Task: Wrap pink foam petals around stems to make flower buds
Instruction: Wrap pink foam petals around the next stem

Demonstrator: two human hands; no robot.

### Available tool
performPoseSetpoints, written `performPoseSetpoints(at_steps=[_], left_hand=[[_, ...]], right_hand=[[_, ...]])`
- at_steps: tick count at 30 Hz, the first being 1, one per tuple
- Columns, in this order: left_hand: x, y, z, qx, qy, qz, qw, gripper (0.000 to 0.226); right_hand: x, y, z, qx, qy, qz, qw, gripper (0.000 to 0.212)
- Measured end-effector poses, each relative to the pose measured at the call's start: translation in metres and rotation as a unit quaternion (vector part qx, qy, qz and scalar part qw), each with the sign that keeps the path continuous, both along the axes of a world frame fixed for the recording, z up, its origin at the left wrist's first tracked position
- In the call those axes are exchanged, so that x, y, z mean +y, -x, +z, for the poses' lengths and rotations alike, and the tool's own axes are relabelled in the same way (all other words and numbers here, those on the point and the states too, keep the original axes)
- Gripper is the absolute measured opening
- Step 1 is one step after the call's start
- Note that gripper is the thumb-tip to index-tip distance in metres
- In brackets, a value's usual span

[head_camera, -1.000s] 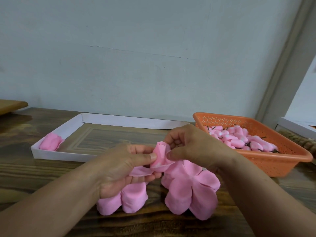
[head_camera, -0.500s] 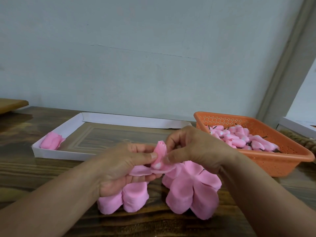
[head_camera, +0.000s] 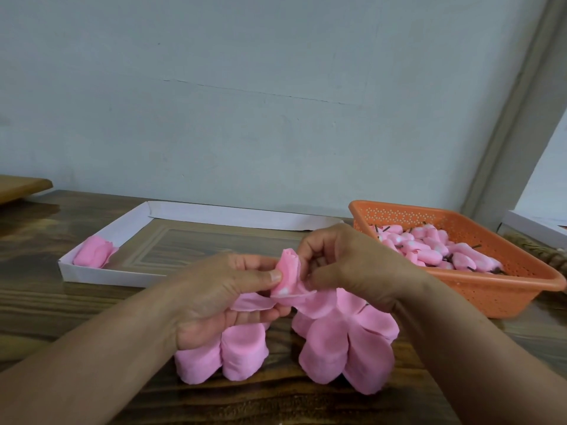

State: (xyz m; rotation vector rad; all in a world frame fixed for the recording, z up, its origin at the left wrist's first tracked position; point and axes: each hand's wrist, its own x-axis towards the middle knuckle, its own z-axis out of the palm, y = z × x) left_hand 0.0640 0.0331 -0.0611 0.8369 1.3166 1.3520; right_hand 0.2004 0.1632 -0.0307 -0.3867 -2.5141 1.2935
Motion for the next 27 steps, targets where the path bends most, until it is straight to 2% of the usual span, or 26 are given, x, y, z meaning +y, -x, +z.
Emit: performPoseSetpoints(at_steps=[3,5,11,15,20,27], left_hand=[[-0.0008,0.0006,0.0011,0.008,0.002,-0.003,1.0,0.018],[-0.0009,0.0008,0.0013,0.01,0.006,-0.009,1.0,0.02],[-0.0027,0.0021,0.0032,0.014,0.016,-0.036,0.999,0.022],[-0.0046,0.0015,0.0051,0.01,0.008,-0.068,0.998,0.015],[-0.0055,0.0036,0.0061,-0.007,0.016,-0.065,0.998,0.02],[-0.0035,0.0048,0.0014,0.002,0.023,-0.053,0.998,0.031]], right_hand=[[-0.0011,-0.001,0.0011,0.013,0.03,0.007,0.999,0.015],[-0.0008,-0.0019,0.0017,0.018,0.057,0.013,0.998,0.012],[0.0026,-0.0011,-0.0014,0.024,0.112,0.029,0.993,0.03],[0.001,-0.0004,-0.0023,0.021,0.11,0.045,0.993,0.021],[-0.0013,-0.0018,-0.0005,0.022,0.107,0.052,0.993,0.016],[-0.0059,0.0033,-0.0024,0.023,0.084,-0.011,0.996,0.011]])
